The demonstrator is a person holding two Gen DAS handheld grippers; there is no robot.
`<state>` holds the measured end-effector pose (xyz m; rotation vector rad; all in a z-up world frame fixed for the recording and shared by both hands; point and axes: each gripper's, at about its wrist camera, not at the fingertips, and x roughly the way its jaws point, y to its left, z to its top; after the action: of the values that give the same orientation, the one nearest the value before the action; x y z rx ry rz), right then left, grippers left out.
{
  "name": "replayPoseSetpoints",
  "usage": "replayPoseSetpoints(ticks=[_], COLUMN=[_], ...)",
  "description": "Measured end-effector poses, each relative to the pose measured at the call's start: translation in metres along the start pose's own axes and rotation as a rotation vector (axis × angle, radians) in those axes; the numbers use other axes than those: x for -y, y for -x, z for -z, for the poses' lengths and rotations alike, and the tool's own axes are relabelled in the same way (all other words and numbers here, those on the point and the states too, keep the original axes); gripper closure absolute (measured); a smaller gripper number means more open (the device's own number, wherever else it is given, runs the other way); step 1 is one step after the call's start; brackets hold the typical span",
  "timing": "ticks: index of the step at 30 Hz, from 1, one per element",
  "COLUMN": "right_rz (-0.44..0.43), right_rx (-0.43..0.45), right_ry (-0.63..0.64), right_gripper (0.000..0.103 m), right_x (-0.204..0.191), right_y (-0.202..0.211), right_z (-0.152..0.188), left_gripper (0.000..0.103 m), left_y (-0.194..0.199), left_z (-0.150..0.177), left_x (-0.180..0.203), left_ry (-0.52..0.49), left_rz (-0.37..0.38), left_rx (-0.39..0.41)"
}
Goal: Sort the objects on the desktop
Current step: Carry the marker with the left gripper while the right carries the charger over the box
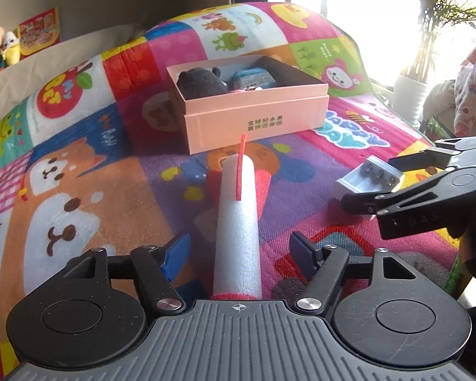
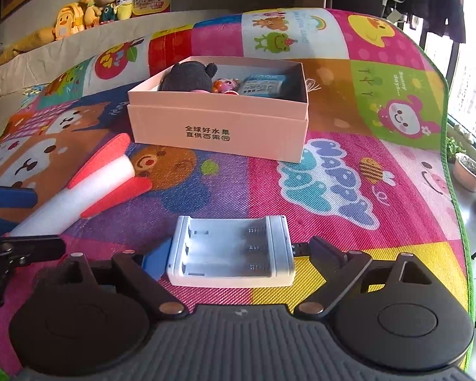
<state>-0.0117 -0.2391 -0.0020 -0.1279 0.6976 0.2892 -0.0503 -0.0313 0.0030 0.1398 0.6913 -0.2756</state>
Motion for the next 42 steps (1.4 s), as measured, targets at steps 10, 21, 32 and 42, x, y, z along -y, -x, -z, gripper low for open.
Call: replayPoseSetpoints(ticks=[10,21,32,42], right_rz=[-0.008,0.01,0.018,-0.008], right_rx=[0.075,0.29,0.271,0.171], right_ry=[0.044,-0.011,-0.038,-0.049], right_gripper=[0.012,0.012,0.012,0.012], right_x=[0.007,0.035,0.055,0.064], right_y=[0.06,0.128,0.098,0.052], right_z=[0.005,-0.036,-0.065,-0.095], left_gripper=[0.07,0.07,0.048,0.011], left_y=[0.007,0.059,-0.081,-0.065], left_z=[0.005,-0.09,-0.212,-0.109], left_x=[0.007,0.002,-0.014,-0.034], left_ry=[-0.037,-0.024,0.189,0.102], left_rz=[0.006,0.053,0.148,0.053], left_rx=[-0.004,0.254,0.166,0.229])
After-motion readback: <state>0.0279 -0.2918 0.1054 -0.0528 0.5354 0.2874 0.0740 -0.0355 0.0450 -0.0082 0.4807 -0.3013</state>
